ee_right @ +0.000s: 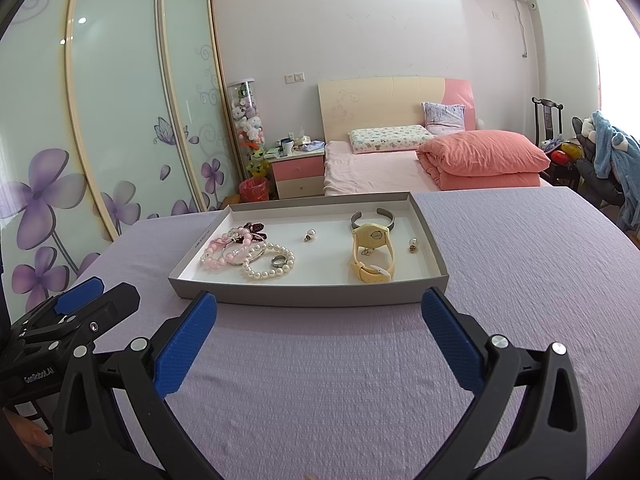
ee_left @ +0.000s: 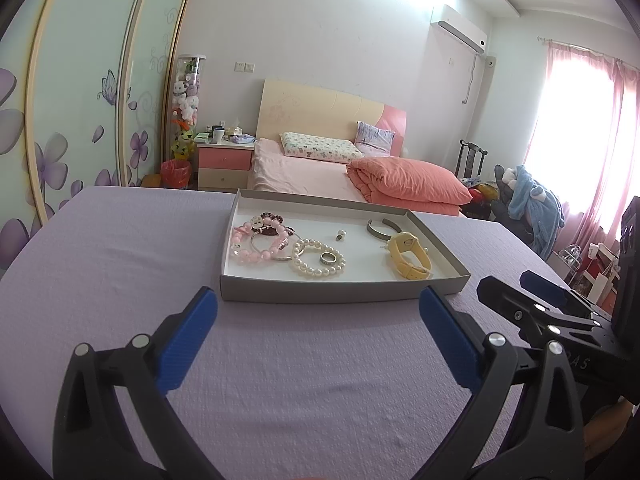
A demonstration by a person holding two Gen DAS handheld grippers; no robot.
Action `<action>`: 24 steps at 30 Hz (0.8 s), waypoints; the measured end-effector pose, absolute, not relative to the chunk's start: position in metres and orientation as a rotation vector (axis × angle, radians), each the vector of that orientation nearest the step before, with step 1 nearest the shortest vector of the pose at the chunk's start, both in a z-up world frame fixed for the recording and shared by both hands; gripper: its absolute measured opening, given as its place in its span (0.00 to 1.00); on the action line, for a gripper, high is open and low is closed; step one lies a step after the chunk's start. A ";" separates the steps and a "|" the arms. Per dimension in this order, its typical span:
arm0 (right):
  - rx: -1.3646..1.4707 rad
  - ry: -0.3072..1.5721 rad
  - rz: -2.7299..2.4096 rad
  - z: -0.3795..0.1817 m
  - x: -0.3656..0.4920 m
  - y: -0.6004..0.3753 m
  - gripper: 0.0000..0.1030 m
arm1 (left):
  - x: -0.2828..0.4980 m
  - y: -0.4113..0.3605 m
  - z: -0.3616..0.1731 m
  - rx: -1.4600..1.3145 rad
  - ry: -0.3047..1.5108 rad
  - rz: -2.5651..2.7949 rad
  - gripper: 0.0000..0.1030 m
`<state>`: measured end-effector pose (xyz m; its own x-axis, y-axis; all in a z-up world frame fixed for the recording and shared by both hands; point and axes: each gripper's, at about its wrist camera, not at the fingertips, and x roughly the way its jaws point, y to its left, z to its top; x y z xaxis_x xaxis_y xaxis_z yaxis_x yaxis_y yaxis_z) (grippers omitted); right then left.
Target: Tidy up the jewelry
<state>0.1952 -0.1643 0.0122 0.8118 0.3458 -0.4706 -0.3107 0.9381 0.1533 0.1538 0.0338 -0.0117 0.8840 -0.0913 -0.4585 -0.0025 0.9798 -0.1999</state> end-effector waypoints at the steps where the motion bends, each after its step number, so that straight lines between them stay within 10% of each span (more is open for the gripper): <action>1: 0.070 0.516 0.351 0.012 0.195 -0.165 0.99 | 0.154 0.034 -0.012 -0.198 0.485 -0.046 0.98; 24: 0.072 0.515 0.350 0.013 0.195 -0.164 0.99 | 0.157 0.033 -0.013 -0.199 0.488 -0.036 0.98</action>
